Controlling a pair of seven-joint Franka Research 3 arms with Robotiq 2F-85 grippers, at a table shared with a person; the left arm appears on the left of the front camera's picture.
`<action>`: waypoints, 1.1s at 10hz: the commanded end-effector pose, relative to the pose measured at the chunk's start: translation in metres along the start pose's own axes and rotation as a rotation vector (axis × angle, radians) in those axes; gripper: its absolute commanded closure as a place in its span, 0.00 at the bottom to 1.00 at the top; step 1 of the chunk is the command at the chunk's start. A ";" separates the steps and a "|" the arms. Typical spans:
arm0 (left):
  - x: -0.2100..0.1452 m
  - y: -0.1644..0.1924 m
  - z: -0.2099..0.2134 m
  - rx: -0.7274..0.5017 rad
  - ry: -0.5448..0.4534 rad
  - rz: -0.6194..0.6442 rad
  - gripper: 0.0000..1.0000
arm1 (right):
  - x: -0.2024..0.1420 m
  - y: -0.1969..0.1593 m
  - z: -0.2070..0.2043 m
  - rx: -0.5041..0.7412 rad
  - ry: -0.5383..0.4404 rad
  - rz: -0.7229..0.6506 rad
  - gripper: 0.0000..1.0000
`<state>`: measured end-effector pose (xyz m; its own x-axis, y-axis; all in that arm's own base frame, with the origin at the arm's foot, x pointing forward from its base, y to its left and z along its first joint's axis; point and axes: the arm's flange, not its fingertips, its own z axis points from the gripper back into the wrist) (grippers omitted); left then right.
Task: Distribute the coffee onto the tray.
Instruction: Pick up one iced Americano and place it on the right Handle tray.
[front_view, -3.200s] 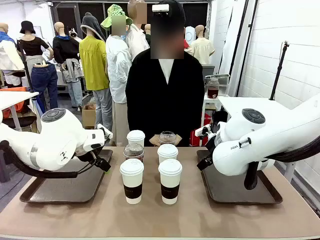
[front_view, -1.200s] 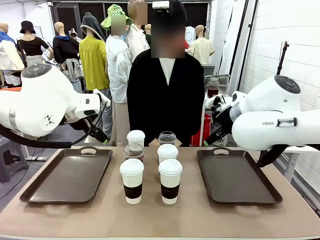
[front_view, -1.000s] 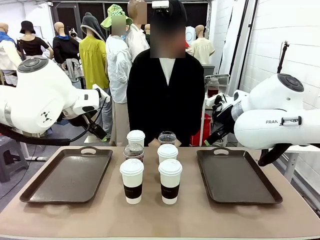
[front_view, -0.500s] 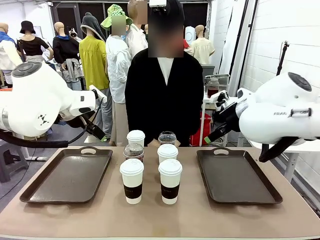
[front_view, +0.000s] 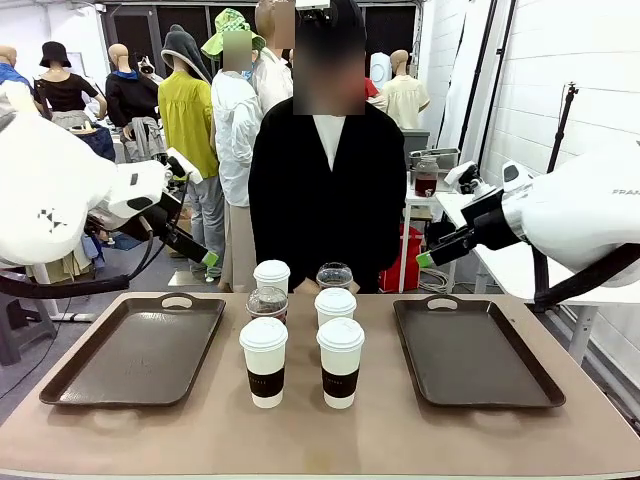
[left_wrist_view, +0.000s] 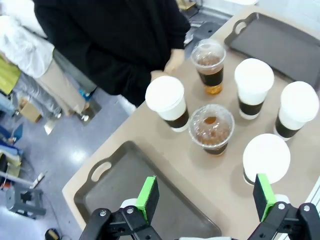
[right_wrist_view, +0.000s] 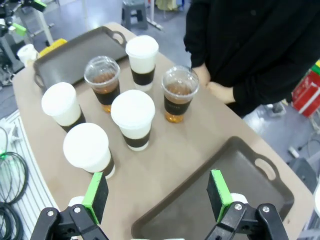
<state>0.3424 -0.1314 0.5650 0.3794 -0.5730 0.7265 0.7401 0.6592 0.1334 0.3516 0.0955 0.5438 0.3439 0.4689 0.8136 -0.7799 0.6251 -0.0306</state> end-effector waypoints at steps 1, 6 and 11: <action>-0.027 0.003 -0.005 -0.073 -0.053 -0.010 0.00 | -0.022 0.003 -0.004 0.080 -0.060 0.027 0.00; -0.031 0.010 -0.014 -0.095 -0.103 0.093 0.00 | -0.021 0.001 -0.012 0.051 -0.006 0.033 0.00; -0.010 0.021 -0.007 -0.076 -0.071 0.103 0.00 | -0.007 -0.005 -0.009 0.048 -0.006 0.017 0.00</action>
<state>0.3582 -0.1175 0.5556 0.4137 -0.4675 0.7812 0.7344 0.6785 0.0171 0.3572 0.0958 0.5335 0.3265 0.4861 0.8106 -0.8055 0.5918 -0.0305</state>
